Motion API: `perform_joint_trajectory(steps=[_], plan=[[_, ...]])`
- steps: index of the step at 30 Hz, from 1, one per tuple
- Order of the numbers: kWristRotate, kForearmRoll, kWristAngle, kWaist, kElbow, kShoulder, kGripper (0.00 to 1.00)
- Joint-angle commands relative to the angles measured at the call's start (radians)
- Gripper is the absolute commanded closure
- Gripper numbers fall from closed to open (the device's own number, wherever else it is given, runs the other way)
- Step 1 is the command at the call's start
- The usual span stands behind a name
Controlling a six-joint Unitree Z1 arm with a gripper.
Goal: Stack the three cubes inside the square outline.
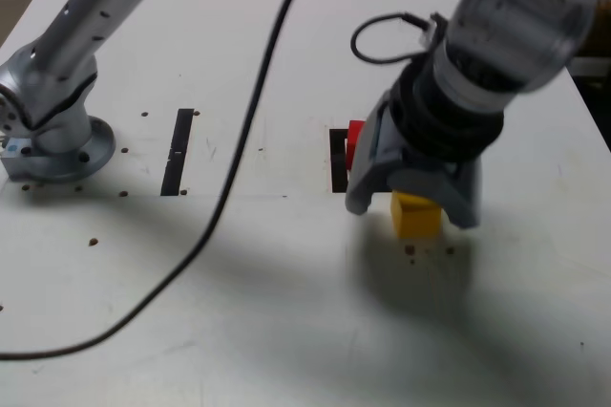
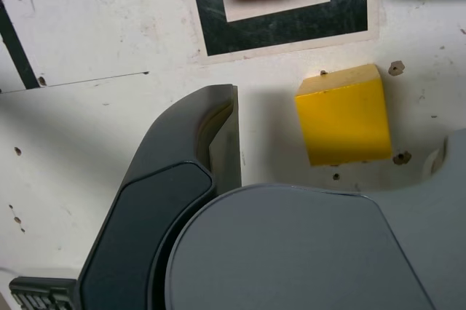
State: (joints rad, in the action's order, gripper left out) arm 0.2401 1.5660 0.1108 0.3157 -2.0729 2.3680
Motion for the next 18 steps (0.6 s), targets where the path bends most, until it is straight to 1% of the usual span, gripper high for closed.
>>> perform_joint_trajectory(steps=[1, 6, 10, 15, 18], plan=[[0.003, 0.006, -0.006, -0.008, -0.012, 0.017, 0.07], [0.003, 0.0, -0.031, -0.015, -0.03, 0.039, 0.14], [0.004, 0.0, -0.052, -0.015, -0.042, 0.051, 0.25], [0.017, -0.001, -0.049, -0.015, -0.043, 0.051, 0.41], [0.024, -0.004, -0.042, -0.015, -0.039, 0.048, 0.46]])
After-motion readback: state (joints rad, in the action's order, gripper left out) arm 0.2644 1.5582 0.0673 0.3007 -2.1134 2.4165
